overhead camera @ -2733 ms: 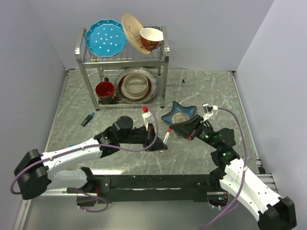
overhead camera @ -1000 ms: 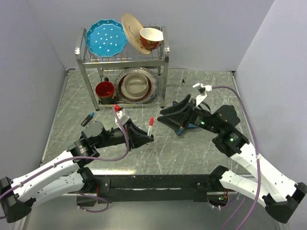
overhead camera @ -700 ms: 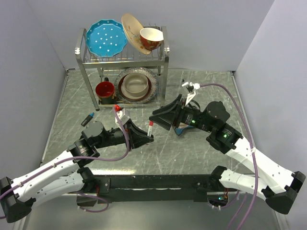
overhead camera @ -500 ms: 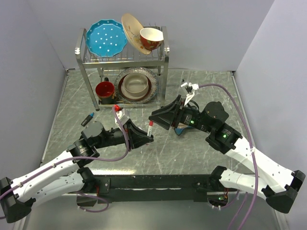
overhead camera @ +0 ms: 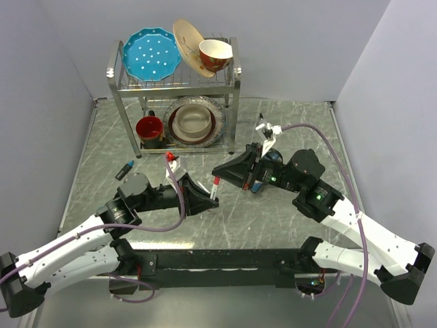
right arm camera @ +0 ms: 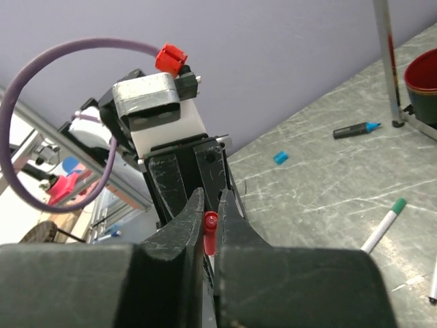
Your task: Insert the pens into the pen caps
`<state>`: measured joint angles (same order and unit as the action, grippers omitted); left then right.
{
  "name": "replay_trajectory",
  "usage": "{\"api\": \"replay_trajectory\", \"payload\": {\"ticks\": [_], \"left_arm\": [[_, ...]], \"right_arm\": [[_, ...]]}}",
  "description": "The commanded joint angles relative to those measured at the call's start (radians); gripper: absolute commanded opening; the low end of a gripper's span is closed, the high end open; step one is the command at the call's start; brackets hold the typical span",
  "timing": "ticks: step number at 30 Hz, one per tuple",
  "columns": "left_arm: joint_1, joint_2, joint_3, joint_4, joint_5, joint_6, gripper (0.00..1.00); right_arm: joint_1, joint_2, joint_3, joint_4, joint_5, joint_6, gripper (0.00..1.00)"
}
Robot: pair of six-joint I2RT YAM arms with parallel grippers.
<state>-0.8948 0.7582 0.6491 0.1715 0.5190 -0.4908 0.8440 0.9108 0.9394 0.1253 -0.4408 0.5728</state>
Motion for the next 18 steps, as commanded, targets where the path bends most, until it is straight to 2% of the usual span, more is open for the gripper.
{"api": "replay_trajectory", "payload": {"ticks": [1, 6, 11, 18], "left_arm": [[-0.003, -0.051, 0.023, 0.066, -0.008, 0.018, 0.01], [0.000, -0.019, 0.076, 0.028, -0.013, 0.031, 0.01], [0.000, 0.056, 0.112, 0.074, 0.012, 0.004, 0.01], [0.017, 0.052, 0.124, 0.121, -0.001, 0.032, 0.01]], "right_arm": [[0.010, -0.038, -0.079, 0.014, -0.140, -0.016, 0.00], [0.012, -0.055, -0.142, 0.025, -0.208, -0.005, 0.00], [0.013, -0.066, -0.194, 0.099, -0.251, 0.047, 0.00], [0.015, -0.104, -0.284, 0.083, -0.278, 0.044, 0.00]]}}
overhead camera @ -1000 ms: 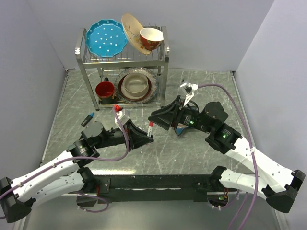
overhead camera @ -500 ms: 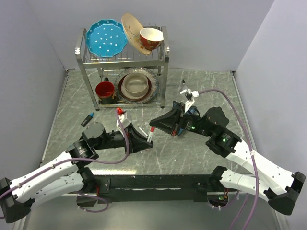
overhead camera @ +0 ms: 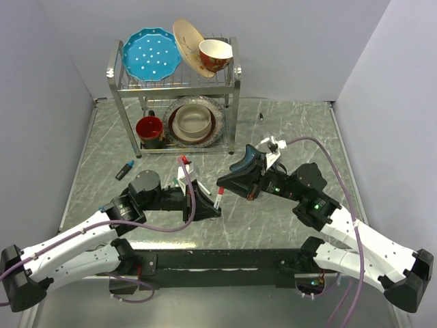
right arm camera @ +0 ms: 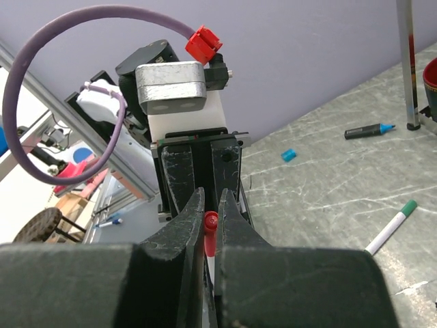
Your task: Insert the pens into the pen caps
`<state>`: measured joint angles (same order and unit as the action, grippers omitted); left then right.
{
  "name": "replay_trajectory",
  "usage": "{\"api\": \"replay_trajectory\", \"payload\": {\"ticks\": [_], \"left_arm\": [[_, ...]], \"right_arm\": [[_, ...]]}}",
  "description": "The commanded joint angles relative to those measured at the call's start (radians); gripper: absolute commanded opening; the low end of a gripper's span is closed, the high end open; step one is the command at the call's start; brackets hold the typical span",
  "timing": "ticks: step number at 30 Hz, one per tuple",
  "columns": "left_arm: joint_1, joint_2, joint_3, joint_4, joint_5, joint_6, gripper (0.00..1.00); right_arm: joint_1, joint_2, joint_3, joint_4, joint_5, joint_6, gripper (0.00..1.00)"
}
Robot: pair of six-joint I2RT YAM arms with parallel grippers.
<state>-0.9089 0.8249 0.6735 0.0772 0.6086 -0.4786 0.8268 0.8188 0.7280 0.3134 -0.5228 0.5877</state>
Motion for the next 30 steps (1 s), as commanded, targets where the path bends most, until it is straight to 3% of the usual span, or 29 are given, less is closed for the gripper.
{"api": "replay_trajectory", "payload": {"ticks": [1, 12, 25, 30], "left_arm": [[0.038, -0.013, 0.104, 0.220, -0.083, 0.018, 0.01], [0.125, 0.051, 0.129, 0.343, -0.001, -0.043, 0.01], [0.137, 0.031, 0.178, 0.269, -0.126, 0.017, 0.01], [0.146, 0.048, 0.189, 0.259, -0.107, 0.029, 0.01]], "right_arm": [[0.032, -0.012, -0.078, -0.106, -0.206, 0.027, 0.00], [0.051, -0.020, -0.188, -0.016, -0.252, 0.086, 0.00], [0.144, 0.011, -0.268, 0.180, -0.240, 0.280, 0.00], [0.175, 0.020, -0.249, 0.069, -0.200, 0.238, 0.00]]}}
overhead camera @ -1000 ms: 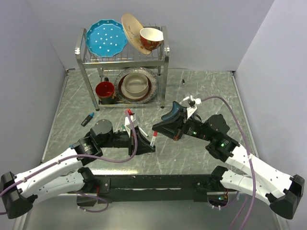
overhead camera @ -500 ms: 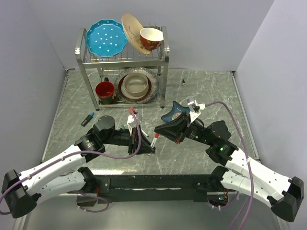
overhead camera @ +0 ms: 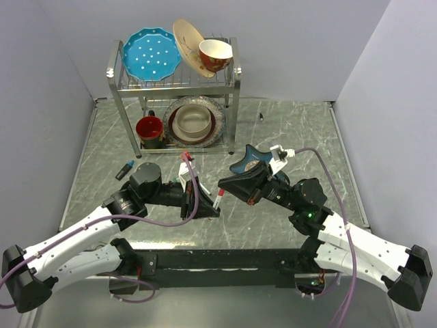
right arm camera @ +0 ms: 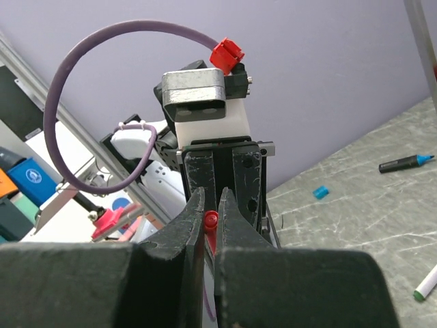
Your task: Insert the pens into the pen caps
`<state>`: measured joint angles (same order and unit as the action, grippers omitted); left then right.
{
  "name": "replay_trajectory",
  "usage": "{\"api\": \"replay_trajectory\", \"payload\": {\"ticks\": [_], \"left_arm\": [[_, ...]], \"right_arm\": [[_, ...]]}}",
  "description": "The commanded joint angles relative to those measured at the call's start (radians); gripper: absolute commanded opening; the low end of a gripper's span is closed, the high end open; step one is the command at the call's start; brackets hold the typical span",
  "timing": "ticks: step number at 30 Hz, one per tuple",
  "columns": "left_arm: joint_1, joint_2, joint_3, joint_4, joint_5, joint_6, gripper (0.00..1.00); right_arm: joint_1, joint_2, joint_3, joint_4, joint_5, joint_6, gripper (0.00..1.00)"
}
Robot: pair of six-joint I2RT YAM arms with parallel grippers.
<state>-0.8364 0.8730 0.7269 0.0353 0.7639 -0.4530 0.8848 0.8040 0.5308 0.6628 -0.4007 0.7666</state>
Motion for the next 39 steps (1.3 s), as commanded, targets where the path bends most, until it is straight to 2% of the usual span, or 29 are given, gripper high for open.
{"api": "replay_trajectory", "payload": {"ticks": [1, 6, 10, 14, 20, 24, 27, 28, 30, 31, 33, 34, 36, 37, 39], "left_arm": [[0.083, -0.003, 0.131, 0.307, -0.249, 0.002, 0.01], [0.118, -0.025, 0.129, 0.342, -0.235, -0.023, 0.01], [0.118, -0.025, 0.198, 0.247, -0.282, 0.028, 0.01], [0.118, -0.032, 0.187, 0.247, -0.253, 0.033, 0.01], [0.129, -0.063, 0.155, 0.258, -0.262, 0.042, 0.01], [0.129, -0.034, 0.158, 0.259, -0.229, 0.020, 0.01], [0.126, 0.000, 0.192, 0.171, -0.222, 0.025, 0.01], [0.125, 0.006, 0.193, 0.147, -0.228, 0.030, 0.01], [0.123, -0.002, 0.151, 0.156, -0.235, 0.011, 0.01], [0.123, -0.008, 0.135, 0.152, -0.241, 0.008, 0.01], [0.123, -0.029, 0.097, 0.129, -0.242, 0.007, 0.01], [0.123, -0.034, 0.089, 0.114, -0.253, 0.010, 0.01], [0.123, -0.043, 0.082, 0.057, -0.262, 0.019, 0.01], [0.123, -0.048, 0.082, 0.042, -0.273, 0.016, 0.01], [0.123, -0.068, 0.080, 0.012, -0.294, 0.013, 0.01]], "right_arm": [[0.117, 0.035, -0.058, -0.281, -0.319, 0.065, 0.00], [0.144, 0.070, -0.094, -0.276, -0.290, 0.073, 0.00], [0.155, 0.095, -0.101, -0.265, -0.264, 0.085, 0.00], [0.166, 0.092, -0.095, -0.322, -0.191, 0.060, 0.00], [0.204, 0.136, -0.095, -0.279, -0.159, 0.089, 0.00], [0.214, 0.112, -0.069, -0.258, -0.113, 0.120, 0.00], [0.214, 0.054, -0.057, -0.188, -0.040, 0.137, 0.01], [0.206, 0.040, -0.042, -0.189, -0.008, 0.135, 0.08], [0.184, 0.017, -0.003, -0.247, 0.086, 0.110, 0.12], [0.177, 0.009, 0.050, -0.279, 0.130, 0.096, 0.21], [0.161, -0.022, 0.096, -0.340, 0.209, 0.057, 0.30], [0.157, -0.032, 0.130, -0.347, 0.270, 0.048, 0.39], [0.140, -0.068, 0.149, -0.358, 0.305, 0.036, 0.50], [0.140, -0.078, 0.156, -0.358, 0.312, 0.028, 0.60], [0.140, -0.112, 0.163, -0.396, 0.327, 0.011, 0.72]]}}
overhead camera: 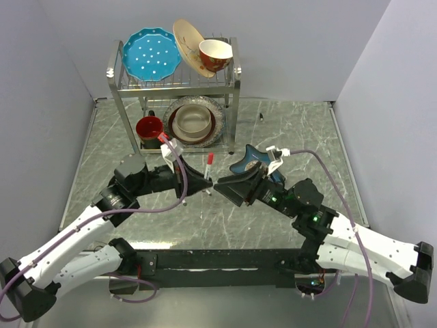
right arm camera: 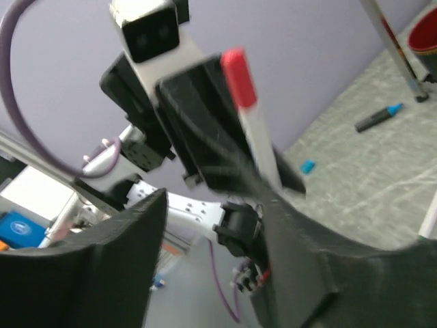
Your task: Insert the pens into the pen caps
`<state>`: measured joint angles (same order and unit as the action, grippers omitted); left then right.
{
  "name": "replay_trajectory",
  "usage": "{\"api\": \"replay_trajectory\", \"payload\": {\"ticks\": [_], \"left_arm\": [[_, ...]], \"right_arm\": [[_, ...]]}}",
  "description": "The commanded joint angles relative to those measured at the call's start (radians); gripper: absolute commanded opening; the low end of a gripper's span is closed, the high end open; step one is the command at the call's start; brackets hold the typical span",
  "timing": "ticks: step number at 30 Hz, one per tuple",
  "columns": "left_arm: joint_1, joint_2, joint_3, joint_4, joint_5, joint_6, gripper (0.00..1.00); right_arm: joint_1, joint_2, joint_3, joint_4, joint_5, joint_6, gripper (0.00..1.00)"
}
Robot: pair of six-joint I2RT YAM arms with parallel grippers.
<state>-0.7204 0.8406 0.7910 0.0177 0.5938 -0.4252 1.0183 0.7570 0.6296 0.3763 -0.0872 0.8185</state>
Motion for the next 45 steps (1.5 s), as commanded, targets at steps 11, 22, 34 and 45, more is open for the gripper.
{"api": "replay_trajectory", "payload": {"ticks": [11, 22, 34, 45], "left_arm": [[0.007, 0.064, -0.010, -0.297, -0.592, -0.265, 0.01], [0.030, 0.302, -0.033, -0.584, -1.035, -0.612, 0.01], [0.053, 0.505, -0.105, -0.555, -1.014, -0.699, 0.01], [0.053, 0.508, -0.139, -0.544, -0.922, -0.673, 0.25]], "right_arm": [[0.005, -0.246, -0.036, -0.303, 0.135, -0.021, 0.80], [0.008, -0.337, -0.061, -0.401, 0.198, -0.073, 0.82], [0.006, -0.372, -0.073, -0.409, 0.201, -0.090, 0.83], [0.006, -0.381, -0.051, -0.444, 0.198, -0.093, 0.83]]}}
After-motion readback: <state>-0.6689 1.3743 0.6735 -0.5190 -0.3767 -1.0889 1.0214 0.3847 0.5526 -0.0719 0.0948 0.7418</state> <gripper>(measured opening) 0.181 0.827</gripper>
